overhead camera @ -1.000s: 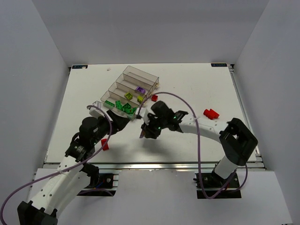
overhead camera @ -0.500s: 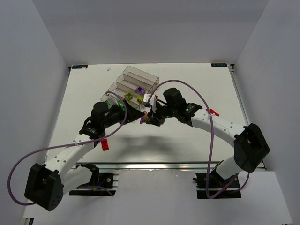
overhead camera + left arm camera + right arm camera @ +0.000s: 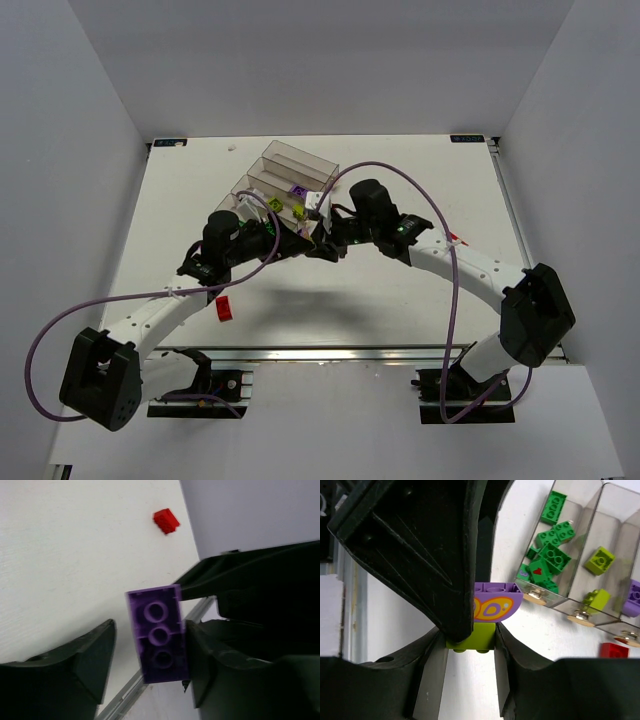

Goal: Sort the legos into containers by color

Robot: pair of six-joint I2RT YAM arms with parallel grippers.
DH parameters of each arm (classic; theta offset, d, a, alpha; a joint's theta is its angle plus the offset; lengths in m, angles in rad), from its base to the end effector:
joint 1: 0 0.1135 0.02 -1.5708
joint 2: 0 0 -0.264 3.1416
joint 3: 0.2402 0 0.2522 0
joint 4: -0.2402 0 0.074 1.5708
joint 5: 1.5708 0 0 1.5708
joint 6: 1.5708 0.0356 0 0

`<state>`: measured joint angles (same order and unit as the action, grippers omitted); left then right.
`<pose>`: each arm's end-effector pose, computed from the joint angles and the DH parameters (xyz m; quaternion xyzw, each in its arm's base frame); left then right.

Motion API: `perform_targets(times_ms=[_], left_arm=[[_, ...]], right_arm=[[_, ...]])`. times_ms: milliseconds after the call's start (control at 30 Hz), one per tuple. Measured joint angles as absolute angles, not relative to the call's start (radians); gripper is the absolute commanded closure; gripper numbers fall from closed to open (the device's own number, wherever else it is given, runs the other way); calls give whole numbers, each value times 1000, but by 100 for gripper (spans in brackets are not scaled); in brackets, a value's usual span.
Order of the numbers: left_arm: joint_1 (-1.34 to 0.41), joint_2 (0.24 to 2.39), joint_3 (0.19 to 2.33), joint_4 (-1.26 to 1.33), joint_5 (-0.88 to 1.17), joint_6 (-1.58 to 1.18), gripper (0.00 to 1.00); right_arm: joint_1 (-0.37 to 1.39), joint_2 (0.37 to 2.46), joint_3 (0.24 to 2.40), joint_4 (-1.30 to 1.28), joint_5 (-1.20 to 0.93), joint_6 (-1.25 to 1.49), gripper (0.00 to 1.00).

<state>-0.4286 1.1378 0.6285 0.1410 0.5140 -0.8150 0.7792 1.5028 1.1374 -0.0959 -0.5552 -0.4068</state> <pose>0.2204 -0.1199 0.2483 -0.0120 0.8103 -0.4891 0.3226 0.2327 0.2562 0.2990 -0.5766 0.5973 0.3227 0.4547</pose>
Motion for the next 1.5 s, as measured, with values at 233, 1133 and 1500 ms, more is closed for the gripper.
perform_targets(times_ms=[233,1133,1500], left_arm=[[-432,1135,628,197,527,-878,72],[-229,1731,1188,81,419,-776,68],[-240,2106,1603,-95,291,-754,56]], right_arm=[[778,1507,1138,-78,-549,-400,100],[569,1480,1082,-80,-548,-386,100],[556,1480,1082,-81,-546,-386,100]])
